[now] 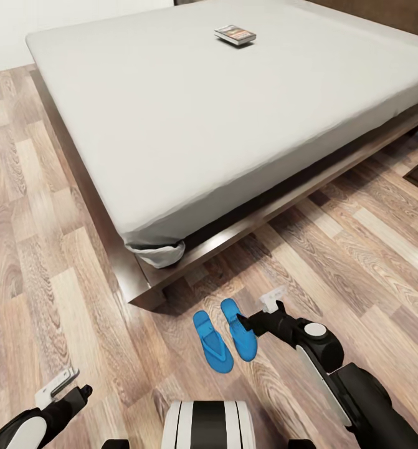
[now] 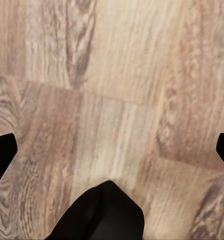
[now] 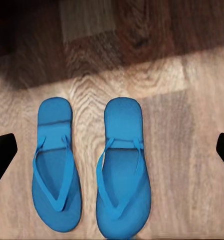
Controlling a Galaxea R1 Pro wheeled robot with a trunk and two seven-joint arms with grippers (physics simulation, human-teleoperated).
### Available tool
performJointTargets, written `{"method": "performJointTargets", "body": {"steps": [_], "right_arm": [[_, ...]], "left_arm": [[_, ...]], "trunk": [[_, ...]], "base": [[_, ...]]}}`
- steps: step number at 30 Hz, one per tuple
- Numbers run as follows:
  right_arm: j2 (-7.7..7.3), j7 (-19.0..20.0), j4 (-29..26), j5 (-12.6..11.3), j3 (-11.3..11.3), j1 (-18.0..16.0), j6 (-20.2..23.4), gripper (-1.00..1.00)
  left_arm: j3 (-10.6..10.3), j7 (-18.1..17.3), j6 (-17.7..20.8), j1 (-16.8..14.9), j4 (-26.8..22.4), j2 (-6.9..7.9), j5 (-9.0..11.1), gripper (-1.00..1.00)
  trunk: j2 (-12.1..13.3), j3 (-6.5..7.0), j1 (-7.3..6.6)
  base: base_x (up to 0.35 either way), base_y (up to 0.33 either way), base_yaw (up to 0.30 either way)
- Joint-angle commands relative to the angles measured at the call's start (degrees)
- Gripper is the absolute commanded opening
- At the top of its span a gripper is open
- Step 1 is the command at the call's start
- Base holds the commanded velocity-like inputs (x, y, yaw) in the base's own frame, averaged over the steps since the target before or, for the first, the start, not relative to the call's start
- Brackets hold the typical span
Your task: In the bedroom, move the book from the bed onto either nightstand, and place the two sandals side by side next to the bed.
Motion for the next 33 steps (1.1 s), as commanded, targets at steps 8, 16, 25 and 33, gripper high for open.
{"method": "performJointTargets", "body": {"steps": [8, 16, 25, 33], "right_arm": [[-0.14, -0.2, -0.9, -0.4, -3.8, 1.2, 0.3, 1.0], [-0.21, -0.2, -1.0, -0.4, -5.6, 1.5, 0.1, 1.0], [-0.2, -0.1, -1.1, -0.4, -9.3, 1.6, -0.3, 1.0], [0.57, -0.3, -1.2, -0.5, -10.9, 1.1, 0.2, 1.0]], "left_arm": [[-0.1, -1.8, -2.2, 1.2, -0.3, -0.06, 0.4, 1.0], [-1.6, -2.2, -2.9, 1.4, -0.3, -0.08, 0.3, 1.0], [-2.4, -2.3, -4.0, 1.5, 0.0, -0.08, 0.3, 1.0], [-2.8, -2.2, -5.5, 1.5, 0.2, -0.08, 0.3, 1.0]], "trunk": [[0.1, 1.75, -0.21], [0.2, 3.52, -0.42], [0.3, 5.52, -0.65], [0.4, 7.29, -0.85]], "base": [[0.0, 0.0, 0.0], [0.0, 0.0, 0.0], [0.0, 0.0, 0.0], [0.0, 0.0, -0.011]]}}
